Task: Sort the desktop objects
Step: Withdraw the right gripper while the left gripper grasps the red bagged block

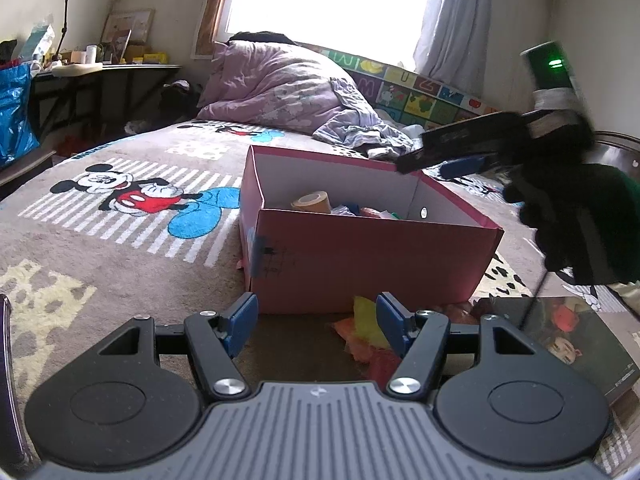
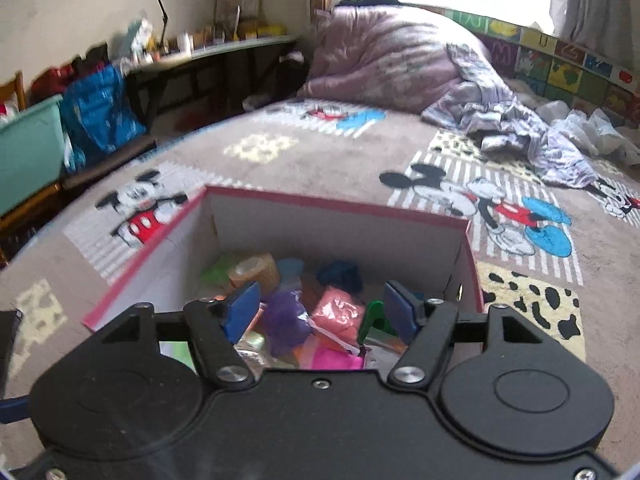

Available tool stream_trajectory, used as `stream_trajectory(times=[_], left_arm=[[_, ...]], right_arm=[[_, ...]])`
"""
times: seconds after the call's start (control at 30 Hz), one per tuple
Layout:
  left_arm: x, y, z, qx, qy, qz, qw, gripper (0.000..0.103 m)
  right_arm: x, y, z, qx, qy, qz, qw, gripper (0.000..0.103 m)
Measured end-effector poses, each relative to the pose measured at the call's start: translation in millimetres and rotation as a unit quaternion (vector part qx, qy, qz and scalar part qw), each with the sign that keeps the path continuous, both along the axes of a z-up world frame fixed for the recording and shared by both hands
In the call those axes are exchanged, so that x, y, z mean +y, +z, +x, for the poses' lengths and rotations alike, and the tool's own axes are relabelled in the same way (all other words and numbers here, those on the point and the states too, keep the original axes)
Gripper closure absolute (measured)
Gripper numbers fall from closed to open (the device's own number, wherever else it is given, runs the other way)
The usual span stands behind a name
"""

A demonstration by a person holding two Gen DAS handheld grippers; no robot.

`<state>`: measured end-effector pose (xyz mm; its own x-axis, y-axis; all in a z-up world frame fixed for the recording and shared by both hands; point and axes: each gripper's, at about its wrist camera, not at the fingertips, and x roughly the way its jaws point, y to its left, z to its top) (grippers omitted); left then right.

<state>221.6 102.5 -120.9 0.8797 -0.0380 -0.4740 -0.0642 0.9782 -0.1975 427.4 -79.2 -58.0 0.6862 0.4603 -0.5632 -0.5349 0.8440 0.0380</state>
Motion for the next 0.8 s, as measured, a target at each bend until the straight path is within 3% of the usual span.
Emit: stream_trajectory(times=[0.3,0.57,0.8], left_arm=[[-1,-1,-2,-0.013,-0.004,0.006,0.9999,0.038],[-8,-4,-2,-0.017,-0.025,0.017,0.9994,0.038],[-26,-14,3,-0.002,-0.053,0.035,0.998,0.039]], right_arm=[[-32,8,-52,-0.029,-0.005,0.053,0.998,0.035],[-49,-33,-90,-0.007,-0.012,0.039,0.999,0.035],[-75,-56,-113,0.025,-0.029,0.069,0.997,0.035]])
